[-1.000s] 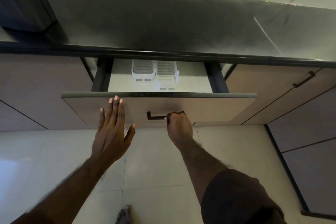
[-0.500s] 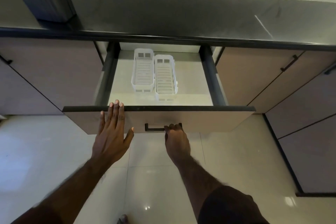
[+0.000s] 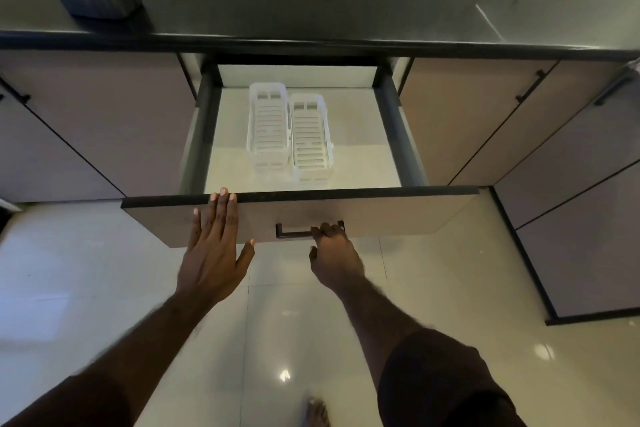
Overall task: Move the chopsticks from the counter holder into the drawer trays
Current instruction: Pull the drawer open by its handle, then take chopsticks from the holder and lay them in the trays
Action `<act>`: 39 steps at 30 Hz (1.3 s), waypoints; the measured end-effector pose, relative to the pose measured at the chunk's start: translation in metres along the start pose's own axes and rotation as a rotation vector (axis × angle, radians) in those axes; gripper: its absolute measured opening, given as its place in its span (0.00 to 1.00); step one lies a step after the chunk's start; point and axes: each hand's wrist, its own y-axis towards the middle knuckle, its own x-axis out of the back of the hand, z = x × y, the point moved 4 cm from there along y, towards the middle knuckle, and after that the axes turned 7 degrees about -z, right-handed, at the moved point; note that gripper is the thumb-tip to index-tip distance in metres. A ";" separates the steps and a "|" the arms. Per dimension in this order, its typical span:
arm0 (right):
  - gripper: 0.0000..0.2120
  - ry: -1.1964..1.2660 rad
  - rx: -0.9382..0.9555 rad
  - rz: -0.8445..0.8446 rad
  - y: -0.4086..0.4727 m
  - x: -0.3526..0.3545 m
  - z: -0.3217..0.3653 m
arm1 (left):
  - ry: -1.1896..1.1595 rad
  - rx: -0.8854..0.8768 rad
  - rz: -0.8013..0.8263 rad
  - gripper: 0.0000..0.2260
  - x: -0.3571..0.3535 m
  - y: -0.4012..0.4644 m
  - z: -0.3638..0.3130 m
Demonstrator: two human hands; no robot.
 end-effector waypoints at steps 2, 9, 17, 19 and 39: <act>0.25 -0.014 0.007 0.029 -0.007 -0.002 -0.002 | 0.001 -0.003 0.016 0.35 0.001 -0.006 -0.003; 0.33 -0.126 0.030 0.069 -0.021 -0.001 -0.001 | 0.038 -0.024 0.014 0.35 0.006 -0.018 -0.008; 0.27 -0.111 0.162 -0.196 -0.028 0.036 0.013 | 0.007 -0.037 -0.019 0.35 0.025 -0.004 -0.015; 0.26 -0.087 0.233 -0.295 -0.021 0.057 0.023 | -0.005 -0.033 -0.020 0.35 0.033 0.007 -0.021; 0.21 0.053 0.372 -0.683 0.098 0.222 0.162 | -0.062 -0.016 -0.265 0.35 0.190 0.143 0.005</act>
